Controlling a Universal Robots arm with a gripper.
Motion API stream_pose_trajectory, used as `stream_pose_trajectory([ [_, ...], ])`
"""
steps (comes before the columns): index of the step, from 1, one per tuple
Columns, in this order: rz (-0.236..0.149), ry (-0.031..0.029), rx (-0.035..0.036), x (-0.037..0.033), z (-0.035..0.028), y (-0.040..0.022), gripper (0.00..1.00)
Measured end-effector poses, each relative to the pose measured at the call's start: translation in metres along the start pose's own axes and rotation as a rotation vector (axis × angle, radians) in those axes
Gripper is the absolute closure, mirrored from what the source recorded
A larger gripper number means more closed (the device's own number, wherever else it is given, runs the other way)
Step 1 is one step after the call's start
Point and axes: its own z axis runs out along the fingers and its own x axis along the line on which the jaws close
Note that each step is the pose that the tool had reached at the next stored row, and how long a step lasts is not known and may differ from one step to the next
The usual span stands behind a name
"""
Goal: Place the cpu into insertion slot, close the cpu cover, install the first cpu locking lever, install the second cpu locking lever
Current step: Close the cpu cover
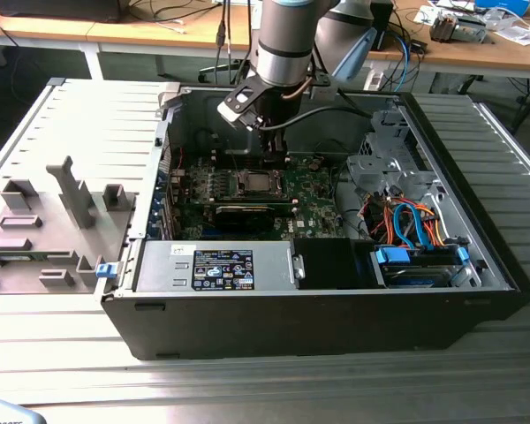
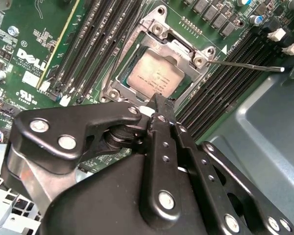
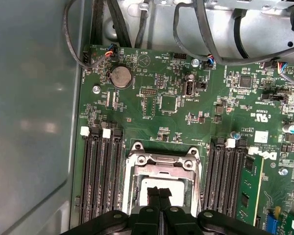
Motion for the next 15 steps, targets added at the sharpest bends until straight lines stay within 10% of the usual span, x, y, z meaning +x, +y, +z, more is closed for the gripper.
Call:
stream_pose_trajectory([
  [15, 0.0, 0.0, 0.0, 0.0003, 0.003, -0.003, 0.89],
])
